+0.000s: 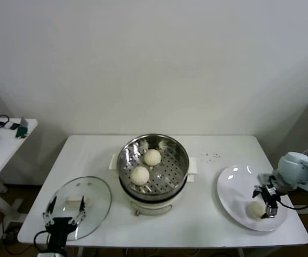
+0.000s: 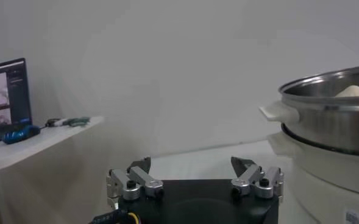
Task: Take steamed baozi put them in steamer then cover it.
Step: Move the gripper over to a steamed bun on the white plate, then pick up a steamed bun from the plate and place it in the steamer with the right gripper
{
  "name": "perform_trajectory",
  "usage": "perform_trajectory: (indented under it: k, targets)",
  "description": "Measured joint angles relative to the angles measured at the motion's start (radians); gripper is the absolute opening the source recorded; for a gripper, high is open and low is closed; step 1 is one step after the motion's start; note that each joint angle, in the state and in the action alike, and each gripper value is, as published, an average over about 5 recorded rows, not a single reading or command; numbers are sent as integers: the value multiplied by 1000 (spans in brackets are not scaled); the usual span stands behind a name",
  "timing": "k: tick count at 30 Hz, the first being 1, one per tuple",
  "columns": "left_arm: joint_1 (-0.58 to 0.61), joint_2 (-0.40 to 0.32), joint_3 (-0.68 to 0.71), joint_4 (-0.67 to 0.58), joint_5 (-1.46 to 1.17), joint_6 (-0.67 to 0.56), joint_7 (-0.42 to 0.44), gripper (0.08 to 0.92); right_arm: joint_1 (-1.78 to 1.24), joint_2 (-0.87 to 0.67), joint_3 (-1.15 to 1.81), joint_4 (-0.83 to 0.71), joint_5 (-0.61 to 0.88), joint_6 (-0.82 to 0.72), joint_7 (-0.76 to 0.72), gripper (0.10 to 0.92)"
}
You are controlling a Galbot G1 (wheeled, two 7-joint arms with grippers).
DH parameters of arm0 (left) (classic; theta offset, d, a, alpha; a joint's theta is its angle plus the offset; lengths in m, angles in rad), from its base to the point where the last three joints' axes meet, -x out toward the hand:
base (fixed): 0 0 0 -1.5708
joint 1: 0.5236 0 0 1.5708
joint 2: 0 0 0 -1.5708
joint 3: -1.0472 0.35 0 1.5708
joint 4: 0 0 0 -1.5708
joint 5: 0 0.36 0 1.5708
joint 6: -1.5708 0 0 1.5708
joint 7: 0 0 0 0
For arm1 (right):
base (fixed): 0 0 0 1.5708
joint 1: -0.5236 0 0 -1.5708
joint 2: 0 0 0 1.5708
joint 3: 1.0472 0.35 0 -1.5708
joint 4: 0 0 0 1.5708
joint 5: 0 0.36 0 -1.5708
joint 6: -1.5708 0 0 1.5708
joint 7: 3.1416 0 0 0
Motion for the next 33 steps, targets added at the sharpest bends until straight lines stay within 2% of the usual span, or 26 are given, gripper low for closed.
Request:
perform_trajectory:
  k: [5, 11, 19, 33]
  targets:
    - [-2, 0, 1, -1, 0, 1, 0, 823, -29, 0, 19, -8, -13, 3, -1, 819]
    - [0, 0, 1, -1, 2, 1, 0, 823, -50, -1, 38, -15, -26, 8, -1, 757]
    - [2, 1, 2, -2, 3, 1, 0, 823, -68, -3, 63, -23, -30, 15, -1, 714]
    - [9, 2, -1, -6, -1, -4, 0, 823, 9, 12, 23, -9, 5, 34, -9, 696]
